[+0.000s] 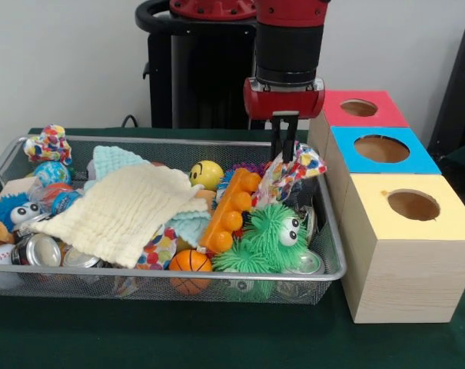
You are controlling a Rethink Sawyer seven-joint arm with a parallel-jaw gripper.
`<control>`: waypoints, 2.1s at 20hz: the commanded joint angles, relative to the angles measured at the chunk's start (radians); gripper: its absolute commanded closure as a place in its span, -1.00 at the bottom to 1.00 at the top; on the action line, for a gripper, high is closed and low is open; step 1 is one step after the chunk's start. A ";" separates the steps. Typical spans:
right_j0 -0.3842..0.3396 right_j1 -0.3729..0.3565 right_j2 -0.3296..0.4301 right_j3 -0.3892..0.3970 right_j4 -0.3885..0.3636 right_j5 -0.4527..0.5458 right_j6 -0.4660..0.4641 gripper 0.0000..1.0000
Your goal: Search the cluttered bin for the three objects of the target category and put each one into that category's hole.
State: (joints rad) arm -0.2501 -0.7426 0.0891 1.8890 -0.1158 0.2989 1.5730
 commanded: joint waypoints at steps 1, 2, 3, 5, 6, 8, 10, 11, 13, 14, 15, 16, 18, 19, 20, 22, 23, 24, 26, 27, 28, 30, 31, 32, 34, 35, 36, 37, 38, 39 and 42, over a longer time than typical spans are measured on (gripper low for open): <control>-0.058 -0.106 0.115 0.091 -0.028 0.163 -0.029 1.00; -0.058 -0.122 0.117 0.097 -0.026 0.174 -0.028 1.00; -0.059 -0.137 0.119 0.103 -0.024 0.186 -0.027 1.00; -0.059 -0.166 0.124 0.113 -0.017 0.206 -0.022 1.00; -0.059 -0.181 0.126 0.118 -0.013 0.214 -0.020 1.00; -0.059 -0.208 0.131 0.131 -0.006 0.229 -0.019 1.00; -0.060 -0.228 0.136 0.137 -0.001 0.244 -0.018 1.00; -0.061 -0.234 0.138 0.137 0.002 0.252 -0.017 1.00; -0.059 -0.250 0.140 0.137 0.008 0.273 -0.015 1.00; -0.056 -0.259 0.140 0.133 0.013 0.287 -0.011 1.00; -0.057 -0.265 0.142 0.130 0.015 0.301 -0.013 1.00; -0.055 -0.269 0.143 0.126 0.018 0.311 -0.009 1.00; -0.048 -0.271 0.143 0.114 0.022 0.327 0.003 1.00; -0.043 -0.264 0.141 0.104 0.019 0.332 0.011 1.00; -0.039 -0.260 0.140 0.096 0.018 0.337 0.017 1.00; -0.035 -0.263 0.140 0.089 0.019 0.349 0.024 1.00; -0.036 -0.271 0.142 0.090 0.021 0.358 0.022 1.00; -0.039 -0.282 0.145 0.095 0.025 0.365 0.020 1.00; -0.036 -0.293 0.145 0.086 0.026 0.387 0.023 1.00; -0.033 -0.297 0.144 0.082 0.025 0.398 0.024 1.00; -0.030 -0.301 0.143 0.076 0.027 0.406 0.028 1.00; -0.024 -0.299 0.141 0.063 0.029 0.418 0.038 1.00; -0.020 -0.295 0.140 0.058 0.030 0.417 0.046 1.00; -0.013 -0.291 0.137 0.050 0.028 0.420 0.054 1.00; -0.003 -0.306 0.134 0.057 0.031 0.422 0.062 1.00; 0.003 -0.313 0.132 0.054 0.035 0.431 0.069 1.00; 0.010 -0.320 0.130 0.051 0.039 0.440 0.076 1.00; 0.018 -0.325 0.126 0.044 0.043 0.450 0.086 1.00; 0.027 -0.325 0.122 0.031 0.045 0.465 0.097 1.00; 0.034 -0.328 0.119 0.022 0.050 0.475 0.106 1.00; 0.060 -0.320 0.107 -0.017 0.054 0.503 0.138 1.00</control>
State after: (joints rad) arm -0.2209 -1.0590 0.1648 1.9385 -0.0924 0.6501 1.5730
